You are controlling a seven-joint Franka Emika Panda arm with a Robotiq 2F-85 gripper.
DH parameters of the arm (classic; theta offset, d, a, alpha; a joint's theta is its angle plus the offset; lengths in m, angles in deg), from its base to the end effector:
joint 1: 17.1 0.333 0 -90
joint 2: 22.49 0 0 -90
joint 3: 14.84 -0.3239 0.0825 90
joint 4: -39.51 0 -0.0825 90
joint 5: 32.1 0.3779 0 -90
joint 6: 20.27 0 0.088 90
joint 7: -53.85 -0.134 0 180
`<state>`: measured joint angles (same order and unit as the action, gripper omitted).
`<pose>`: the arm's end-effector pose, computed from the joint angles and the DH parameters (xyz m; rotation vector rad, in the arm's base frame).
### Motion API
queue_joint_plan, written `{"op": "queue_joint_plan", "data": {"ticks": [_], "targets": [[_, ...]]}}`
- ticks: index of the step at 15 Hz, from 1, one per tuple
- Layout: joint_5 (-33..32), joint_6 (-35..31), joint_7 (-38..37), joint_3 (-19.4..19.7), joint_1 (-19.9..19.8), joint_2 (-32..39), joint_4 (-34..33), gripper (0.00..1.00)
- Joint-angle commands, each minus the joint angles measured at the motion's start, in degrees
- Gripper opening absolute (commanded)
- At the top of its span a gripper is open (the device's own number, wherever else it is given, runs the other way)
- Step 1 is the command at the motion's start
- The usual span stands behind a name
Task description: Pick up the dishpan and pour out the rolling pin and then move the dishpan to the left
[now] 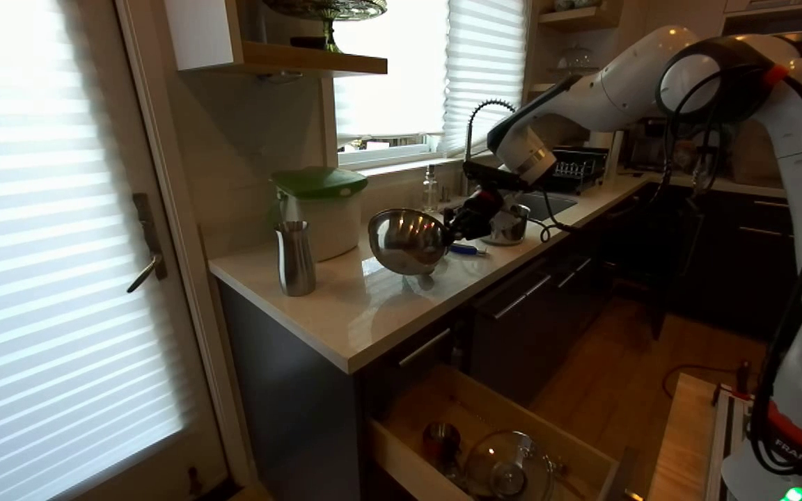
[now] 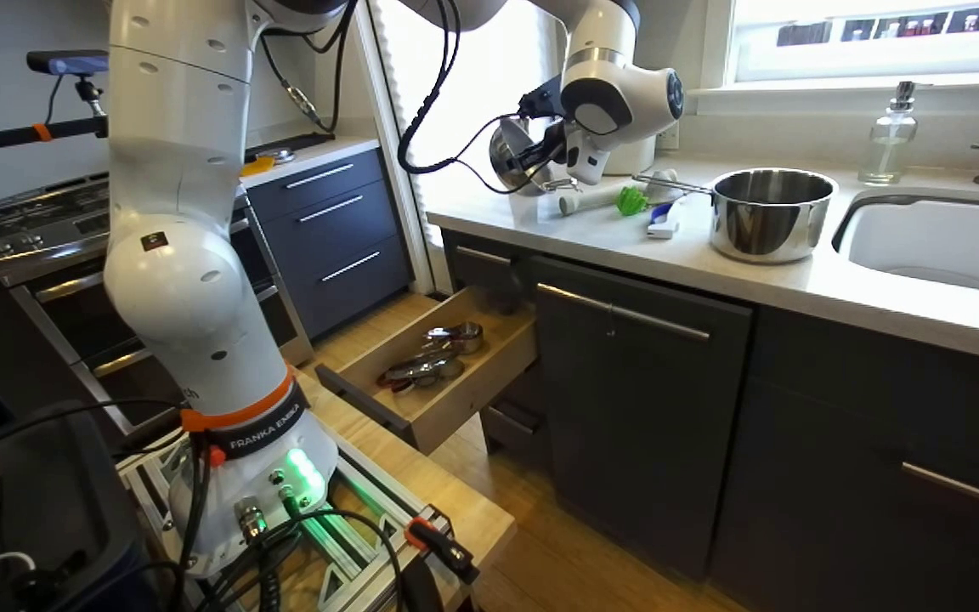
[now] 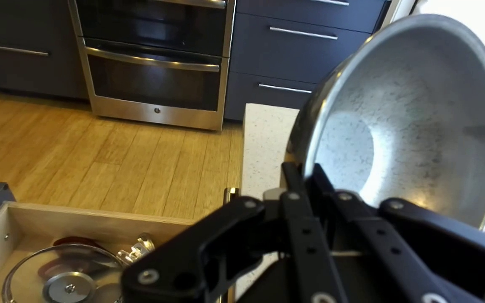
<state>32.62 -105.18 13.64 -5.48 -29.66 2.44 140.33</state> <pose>0.5990 -0.0930 0.3391 -1.5441 1.3490 0.9090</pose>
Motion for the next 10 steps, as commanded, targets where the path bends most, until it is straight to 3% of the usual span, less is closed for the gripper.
{"op": "queue_joint_plan", "data": {"ticks": [1,3,10], "targets": [[-0.22,3.08,-1.27,0.41,-0.05,1.56,-2.81,0.02],[-1.77,3.09,-0.03,0.47,0.46,0.89,-3.14,0.02],[-20.53,-2.34,-1.67,0.35,7.07,-6.32,-3.76,0.02]]}}
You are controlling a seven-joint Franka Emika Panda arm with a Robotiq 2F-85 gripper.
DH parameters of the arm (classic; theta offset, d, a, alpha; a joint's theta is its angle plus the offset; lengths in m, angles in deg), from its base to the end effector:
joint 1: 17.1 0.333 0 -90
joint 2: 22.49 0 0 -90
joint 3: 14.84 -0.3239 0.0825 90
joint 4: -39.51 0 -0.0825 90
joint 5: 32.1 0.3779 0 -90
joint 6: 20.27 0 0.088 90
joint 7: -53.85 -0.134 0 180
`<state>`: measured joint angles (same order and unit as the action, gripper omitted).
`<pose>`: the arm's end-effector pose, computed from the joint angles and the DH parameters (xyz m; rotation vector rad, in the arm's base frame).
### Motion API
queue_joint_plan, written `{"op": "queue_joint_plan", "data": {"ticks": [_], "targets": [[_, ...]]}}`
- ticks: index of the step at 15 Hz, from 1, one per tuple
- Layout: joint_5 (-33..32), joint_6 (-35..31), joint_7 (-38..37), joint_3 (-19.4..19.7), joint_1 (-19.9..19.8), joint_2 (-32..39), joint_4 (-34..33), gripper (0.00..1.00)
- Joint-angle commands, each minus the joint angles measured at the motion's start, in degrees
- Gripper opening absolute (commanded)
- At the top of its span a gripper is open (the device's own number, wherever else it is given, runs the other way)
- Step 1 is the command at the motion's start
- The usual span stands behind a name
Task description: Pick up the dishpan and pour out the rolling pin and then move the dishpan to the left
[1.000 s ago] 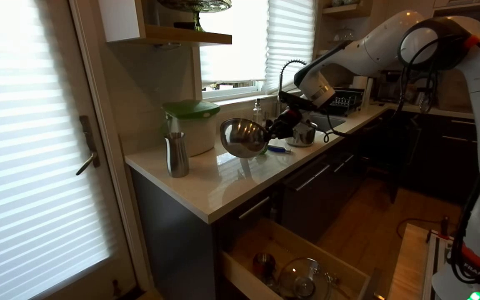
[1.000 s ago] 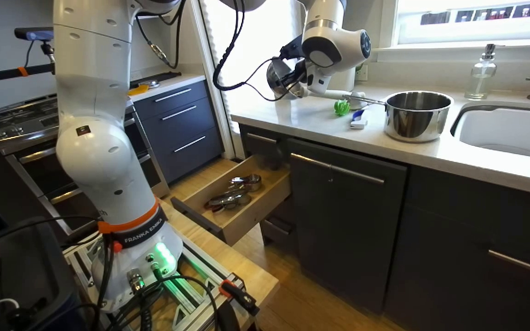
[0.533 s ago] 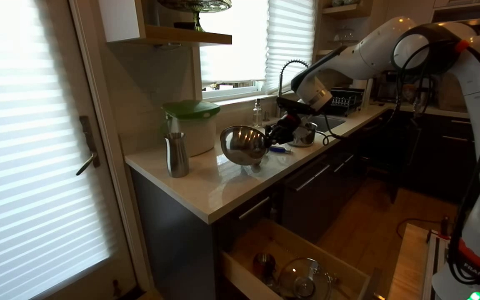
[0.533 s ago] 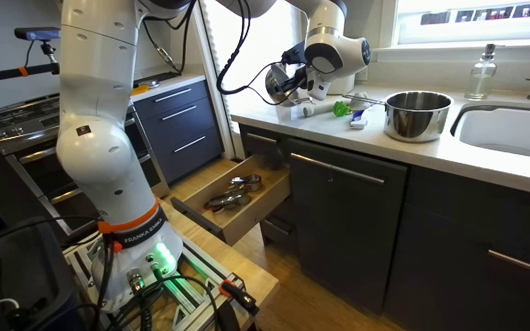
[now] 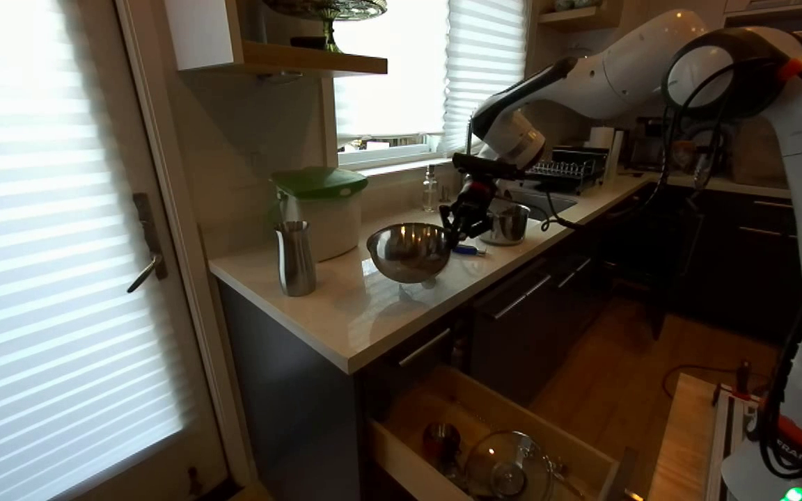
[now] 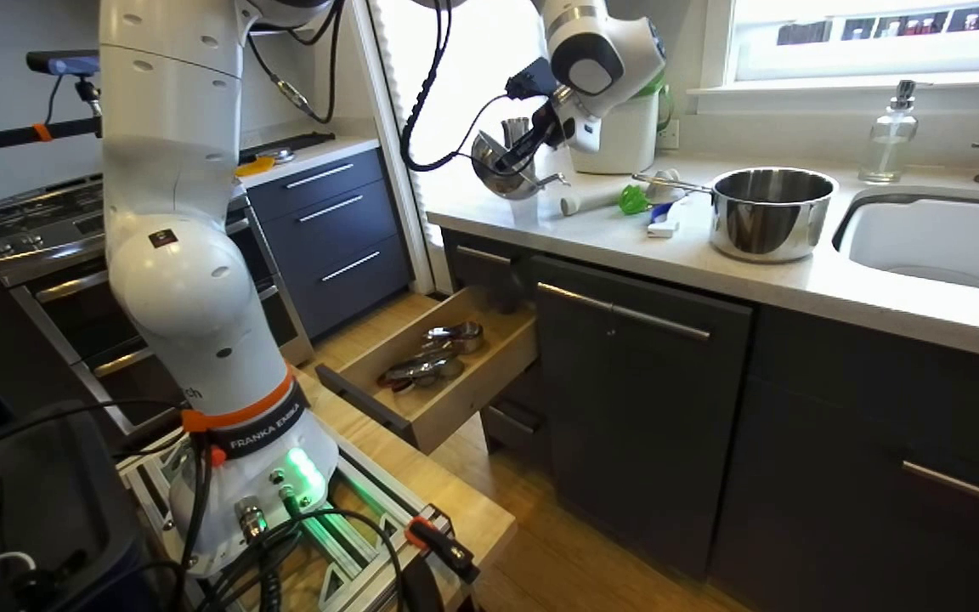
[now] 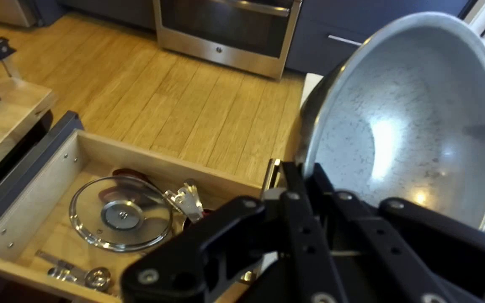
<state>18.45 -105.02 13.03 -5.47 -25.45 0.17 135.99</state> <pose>0.5998 -0.0666 0.3688 -1.8891 1.3295 0.8831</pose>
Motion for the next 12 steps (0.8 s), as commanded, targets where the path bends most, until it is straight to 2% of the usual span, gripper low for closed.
{"op": "queue_joint_plan", "data": {"ticks": [1,7,10,11,12], "targets": [[-8.46,-4.35,-0.43,-0.05,3.70,-5.00,0.60,0.02],[-19.24,-19.82,1.84,-1.56,6.26,-9.06,2.59,0.02],[-20.62,-31.48,3.27,-2.50,6.13,-10.18,4.98,0.02],[-20.31,-35.75,4.22,-2.98,6.24,-10.60,6.19,0.02],[-17.81,-37.02,6.73,-4.10,5.86,-10.85,7.07,0.02]]}}
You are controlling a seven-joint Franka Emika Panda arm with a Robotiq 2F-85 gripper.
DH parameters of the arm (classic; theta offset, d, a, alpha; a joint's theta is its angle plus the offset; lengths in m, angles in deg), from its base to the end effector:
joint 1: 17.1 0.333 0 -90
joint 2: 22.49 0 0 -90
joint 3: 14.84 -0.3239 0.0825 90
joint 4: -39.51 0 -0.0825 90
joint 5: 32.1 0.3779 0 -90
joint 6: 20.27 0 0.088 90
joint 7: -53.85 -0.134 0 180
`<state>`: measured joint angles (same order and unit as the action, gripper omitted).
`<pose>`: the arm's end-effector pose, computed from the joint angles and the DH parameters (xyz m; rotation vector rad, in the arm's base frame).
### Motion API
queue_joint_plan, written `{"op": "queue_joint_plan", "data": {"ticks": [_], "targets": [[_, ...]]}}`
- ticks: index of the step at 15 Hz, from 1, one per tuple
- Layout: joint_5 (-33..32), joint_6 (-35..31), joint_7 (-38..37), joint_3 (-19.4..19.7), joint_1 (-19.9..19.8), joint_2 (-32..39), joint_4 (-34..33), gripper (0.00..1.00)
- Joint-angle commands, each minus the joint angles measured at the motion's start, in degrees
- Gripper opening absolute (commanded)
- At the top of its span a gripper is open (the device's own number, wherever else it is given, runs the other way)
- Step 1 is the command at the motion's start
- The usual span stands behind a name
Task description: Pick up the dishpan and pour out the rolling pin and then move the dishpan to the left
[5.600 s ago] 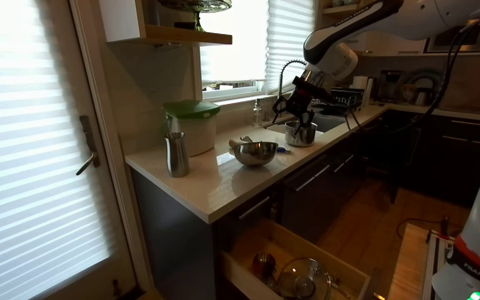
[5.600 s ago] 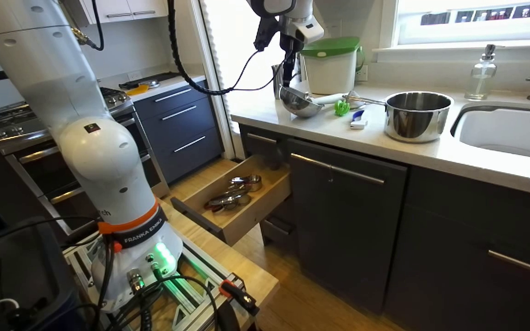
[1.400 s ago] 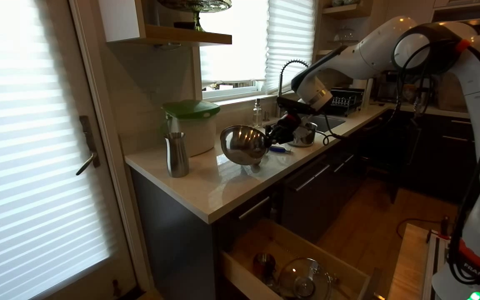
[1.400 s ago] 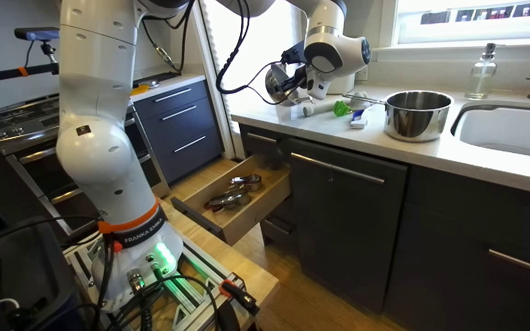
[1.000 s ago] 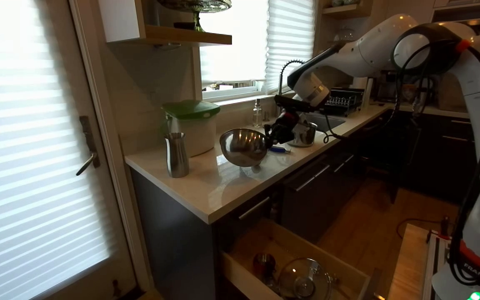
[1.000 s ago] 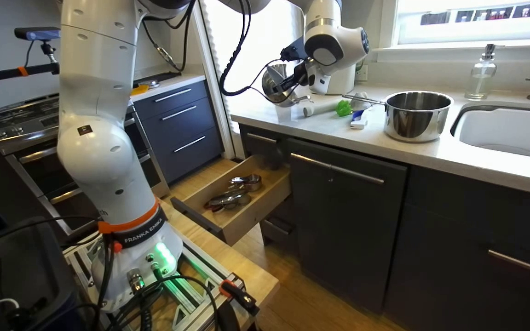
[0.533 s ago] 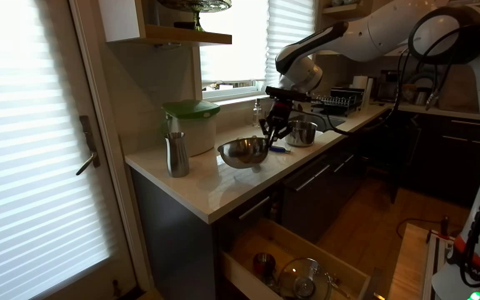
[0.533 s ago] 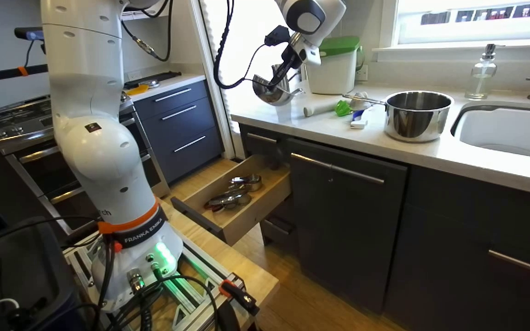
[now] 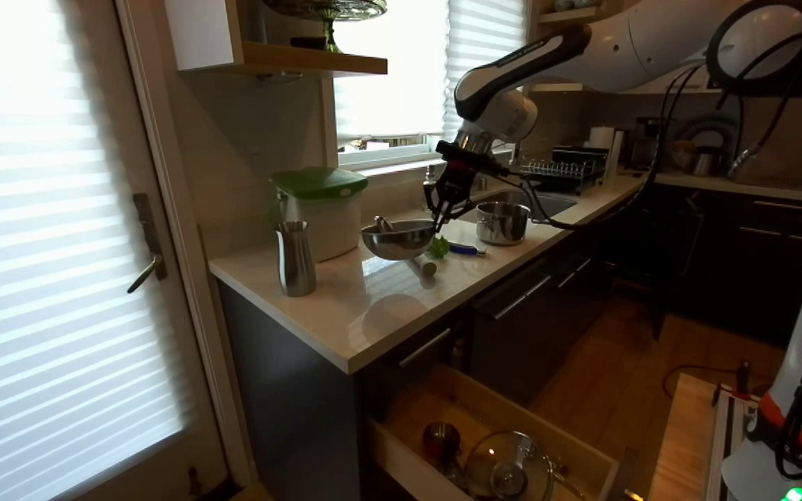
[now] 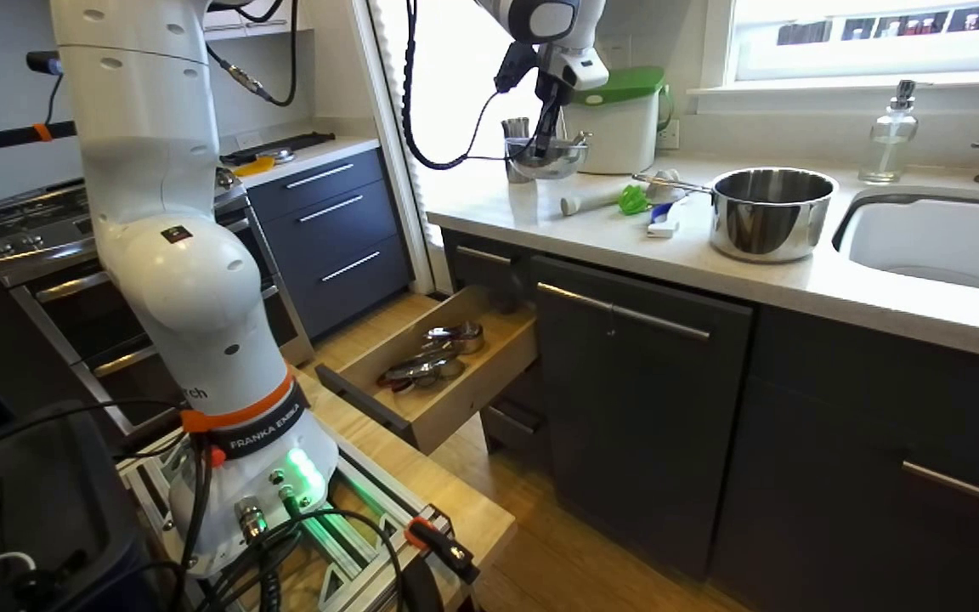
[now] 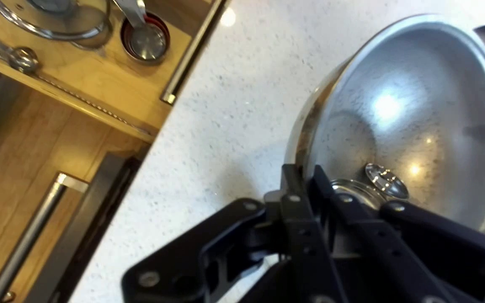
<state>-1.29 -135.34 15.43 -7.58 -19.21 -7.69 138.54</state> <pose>0.6362 -0.0556 0.4265 -2.3245 1.3546 0.1229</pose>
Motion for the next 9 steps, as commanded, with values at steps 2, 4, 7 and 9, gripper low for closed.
{"op": "queue_joint_plan", "data": {"ticks": [2,4,7,9], "targets": [[5.81,-1.82,9.56,-3.91,-1.37,-3.71,5.45,0.02],[8.52,3.29,13.16,-4.68,-1.63,-4.76,6.77,0.02],[7.61,12.52,15.82,-4.55,-1.32,-6.08,7.90,0.02],[6.73,11.68,13.85,-4.15,-0.47,-3.57,5.64,0.09]]}}
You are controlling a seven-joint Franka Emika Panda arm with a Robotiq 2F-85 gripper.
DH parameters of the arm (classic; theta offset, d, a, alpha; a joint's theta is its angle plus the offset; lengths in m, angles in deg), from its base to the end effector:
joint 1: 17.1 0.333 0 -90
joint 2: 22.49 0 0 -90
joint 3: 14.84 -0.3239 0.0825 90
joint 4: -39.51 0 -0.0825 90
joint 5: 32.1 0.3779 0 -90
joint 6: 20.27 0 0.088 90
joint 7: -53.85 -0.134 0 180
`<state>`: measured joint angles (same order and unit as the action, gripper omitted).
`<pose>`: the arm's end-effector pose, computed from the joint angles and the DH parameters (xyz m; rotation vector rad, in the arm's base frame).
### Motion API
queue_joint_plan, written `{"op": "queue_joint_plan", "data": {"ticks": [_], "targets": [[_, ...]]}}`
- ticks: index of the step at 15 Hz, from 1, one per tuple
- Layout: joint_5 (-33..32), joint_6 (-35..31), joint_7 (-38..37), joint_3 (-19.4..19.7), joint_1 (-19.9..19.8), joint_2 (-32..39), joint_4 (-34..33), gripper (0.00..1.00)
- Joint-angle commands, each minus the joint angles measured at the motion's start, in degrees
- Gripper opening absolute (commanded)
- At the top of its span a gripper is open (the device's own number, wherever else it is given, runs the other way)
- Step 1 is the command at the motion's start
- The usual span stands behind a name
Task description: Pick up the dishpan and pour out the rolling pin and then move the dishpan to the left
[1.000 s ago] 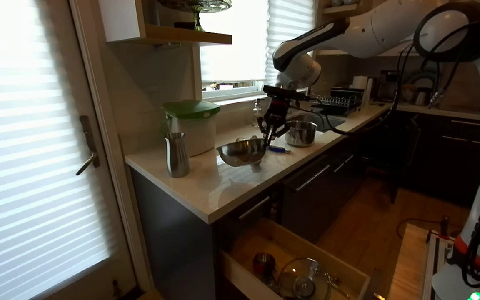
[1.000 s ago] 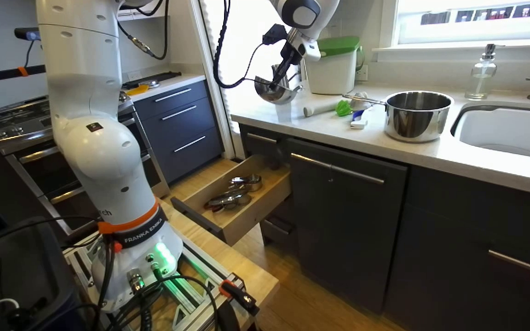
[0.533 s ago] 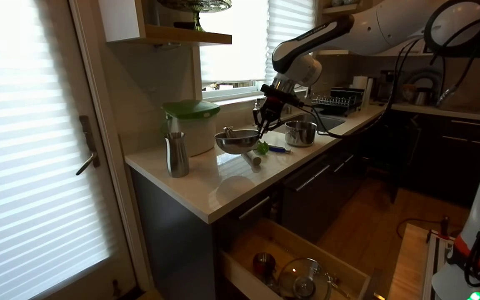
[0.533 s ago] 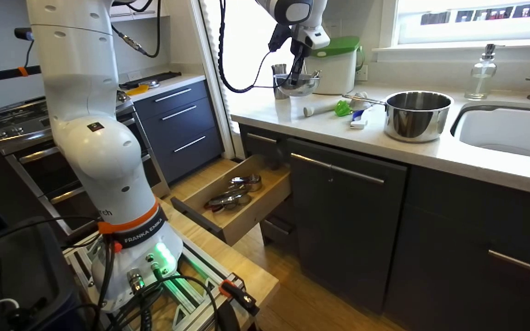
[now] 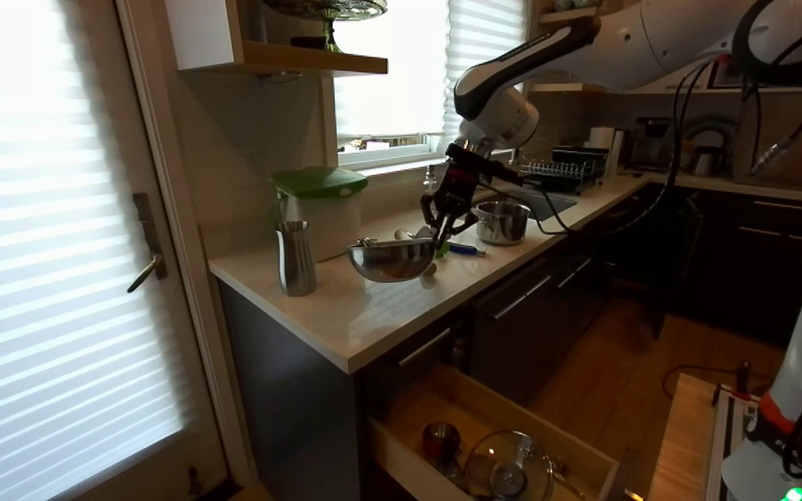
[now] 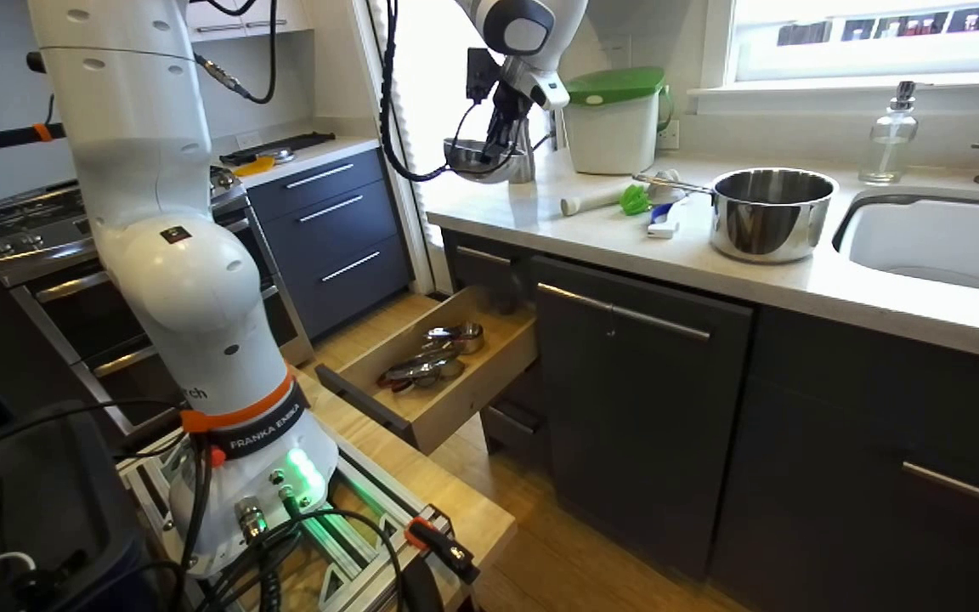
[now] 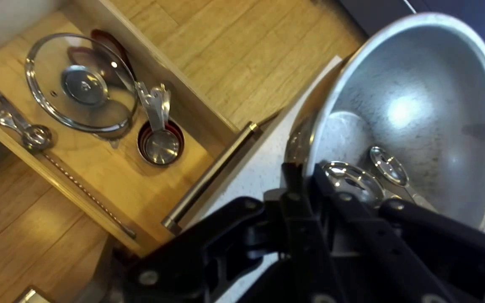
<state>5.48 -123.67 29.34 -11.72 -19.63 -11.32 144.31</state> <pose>0.5901 0.0105 0.4135 -2.3680 0.9398 0.4042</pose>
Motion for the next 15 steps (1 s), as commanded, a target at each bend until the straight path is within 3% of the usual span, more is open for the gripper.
{"op": "queue_joint_plan", "data": {"ticks": [1,2,3,15], "targets": [[-0.05,1.55,0.29,0.06,-0.19,-0.56,0.38,0.09],[-0.06,2.09,0.55,0.13,-0.33,-0.99,0.74,0.09],[-0.06,2.30,0.72,0.20,-0.46,-1.25,0.91,0.02],[-7.23,-7.72,2.82,-2.84,3.64,-1.26,3.29,0.02]]}}
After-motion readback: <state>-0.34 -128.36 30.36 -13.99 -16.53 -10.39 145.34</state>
